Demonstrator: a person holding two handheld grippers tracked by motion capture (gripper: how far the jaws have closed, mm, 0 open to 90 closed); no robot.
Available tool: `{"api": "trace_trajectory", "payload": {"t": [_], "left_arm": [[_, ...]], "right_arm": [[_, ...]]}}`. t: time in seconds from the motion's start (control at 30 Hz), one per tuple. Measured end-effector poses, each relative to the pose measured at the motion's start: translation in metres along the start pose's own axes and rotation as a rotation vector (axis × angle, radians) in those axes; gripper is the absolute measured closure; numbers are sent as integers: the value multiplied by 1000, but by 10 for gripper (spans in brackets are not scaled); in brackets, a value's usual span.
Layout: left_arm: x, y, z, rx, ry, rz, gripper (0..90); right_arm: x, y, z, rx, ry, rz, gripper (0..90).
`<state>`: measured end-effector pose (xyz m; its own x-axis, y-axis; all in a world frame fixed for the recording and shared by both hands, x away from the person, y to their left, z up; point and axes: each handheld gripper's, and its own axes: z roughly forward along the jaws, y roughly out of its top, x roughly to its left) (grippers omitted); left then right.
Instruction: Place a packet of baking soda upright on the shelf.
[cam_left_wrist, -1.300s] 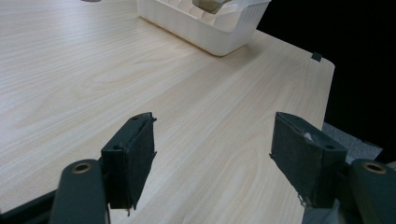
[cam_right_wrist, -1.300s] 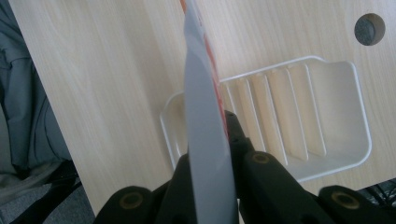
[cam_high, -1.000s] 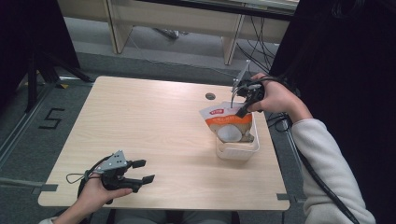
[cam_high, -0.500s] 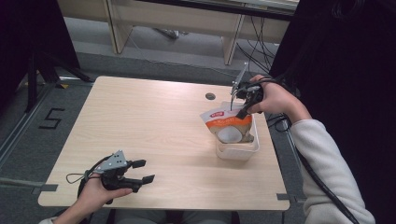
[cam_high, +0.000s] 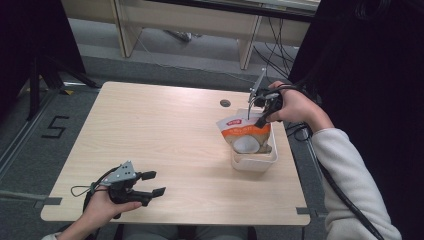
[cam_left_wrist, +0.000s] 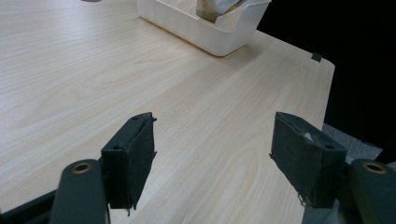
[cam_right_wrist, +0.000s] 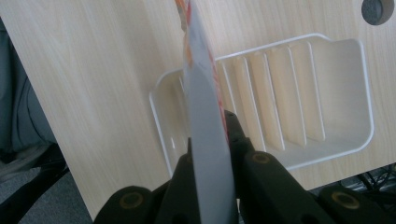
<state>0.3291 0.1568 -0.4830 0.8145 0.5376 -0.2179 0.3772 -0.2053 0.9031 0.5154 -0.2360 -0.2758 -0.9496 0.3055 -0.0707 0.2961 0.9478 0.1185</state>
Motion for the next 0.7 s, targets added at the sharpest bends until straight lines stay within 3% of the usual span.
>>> {"api": "trace_trajectory", "payload": {"t": [0.27,0.33,0.7], "left_arm": [[0,0,0,0,2,-1,296],[0,0,0,0,-1,-1,295],[0,0,0,-1,-1,-1,295]], "right_arm": [[-2,0,5,1,-6,-22,900],[0,-1,4,15,-9,1,900],[-4,-7,4,20,-12,0,900]]}}
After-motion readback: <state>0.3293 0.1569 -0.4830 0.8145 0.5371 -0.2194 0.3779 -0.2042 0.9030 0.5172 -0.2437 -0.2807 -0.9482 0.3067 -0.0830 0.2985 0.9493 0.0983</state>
